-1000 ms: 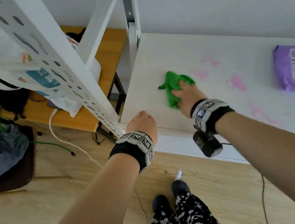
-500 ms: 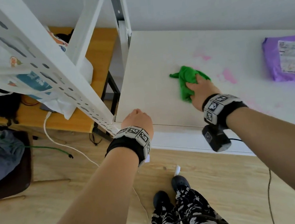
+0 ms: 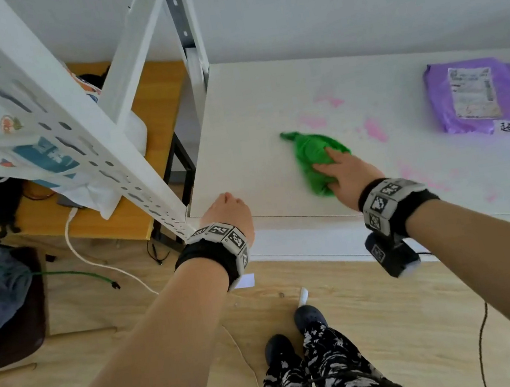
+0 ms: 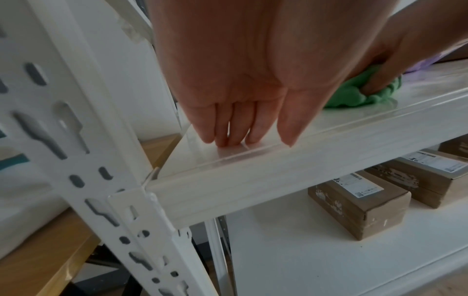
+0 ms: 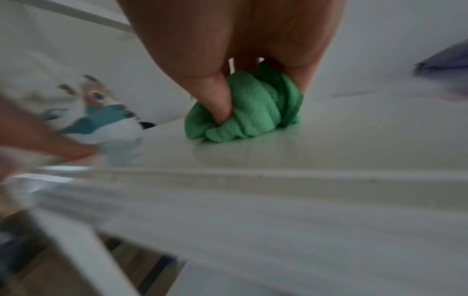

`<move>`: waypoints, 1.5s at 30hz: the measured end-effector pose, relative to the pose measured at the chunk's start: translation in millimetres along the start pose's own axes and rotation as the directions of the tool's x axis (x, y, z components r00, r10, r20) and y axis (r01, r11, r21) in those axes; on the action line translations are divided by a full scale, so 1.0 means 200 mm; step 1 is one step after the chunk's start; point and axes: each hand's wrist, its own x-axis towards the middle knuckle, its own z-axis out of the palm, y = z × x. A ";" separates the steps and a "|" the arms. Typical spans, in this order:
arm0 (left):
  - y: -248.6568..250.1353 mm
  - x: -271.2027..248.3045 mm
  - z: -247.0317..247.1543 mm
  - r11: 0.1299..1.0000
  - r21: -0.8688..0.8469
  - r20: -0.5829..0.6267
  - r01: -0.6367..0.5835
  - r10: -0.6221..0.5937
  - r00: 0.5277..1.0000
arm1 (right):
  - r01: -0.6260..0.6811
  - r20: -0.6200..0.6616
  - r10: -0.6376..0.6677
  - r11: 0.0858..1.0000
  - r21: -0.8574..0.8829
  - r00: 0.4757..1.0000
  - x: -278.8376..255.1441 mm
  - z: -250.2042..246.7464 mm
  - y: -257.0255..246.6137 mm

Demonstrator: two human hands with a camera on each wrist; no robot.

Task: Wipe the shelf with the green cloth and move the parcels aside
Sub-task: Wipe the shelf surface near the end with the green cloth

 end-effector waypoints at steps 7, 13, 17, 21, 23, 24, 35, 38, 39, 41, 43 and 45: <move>-0.05 0.00 0.06 0.995 -0.070 -0.014 -0.065 0.064 0.998 | 0.119 0.007 -0.119 0.993 -0.023 0.993 -0.02 0.23 -0.30; -0.05 -0.07 0.09 0.991 -0.075 -0.071 -0.109 0.104 0.992 | 0.171 0.017 -0.170 0.983 -0.072 0.985 -0.25 0.24 -0.10; -0.07 -0.13 0.14 0.986 -0.110 -0.097 -0.123 0.113 0.989 | 0.053 0.019 -0.051 0.993 -0.108 0.999 -0.28 0.20 -0.10; -0.11 -0.17 0.17 0.989 -0.121 -0.077 -0.086 0.077 0.994 | 0.099 0.029 -0.095 0.984 -0.149 0.995 -0.24 0.21 -0.42; -0.12 -0.17 0.18 0.992 -0.108 -0.046 -0.069 0.065 0.997 | 0.143 0.030 -0.140 0.976 -0.167 0.990 -0.22 0.21 -0.52; -0.12 -0.17 0.17 0.993 -0.105 -0.035 -0.056 0.053 0.998 | 0.156 0.035 -0.152 0.974 -0.167 0.988 -0.22 0.22 -0.52; 0.15 -0.14 0.09 0.968 -0.115 -0.075 -0.222 0.215 0.974 | -0.137 -0.088 0.141 0.989 0.056 0.986 -0.30 0.17 0.03; 0.22 -0.15 0.07 0.959 -0.092 -0.080 -0.270 0.263 0.962 | -0.210 -0.069 0.214 0.976 0.065 0.974 -0.24 0.14 -0.04; 0.24 -0.14 0.06 0.958 -0.083 -0.081 -0.273 0.267 0.960 | -0.204 -0.052 0.208 0.976 0.070 0.977 -0.24 0.15 -0.08; 0.28 -0.13 0.04 0.959 -0.068 -0.096 -0.275 0.268 0.959 | -0.130 -0.022 0.132 0.988 0.078 0.991 -0.25 0.20 -0.13; 0.34 -0.12 0.02 0.964 -0.060 -0.107 -0.260 0.253 0.962 | -0.033 -0.026 0.034 0.997 0.070 0.999 -0.30 0.25 -0.08; 0.40 -0.10 -0.01 0.965 -0.046 -0.100 -0.259 0.253 0.962 | -0.005 -0.063 0.009 0.998 0.060 0.998 -0.39 0.26 0.06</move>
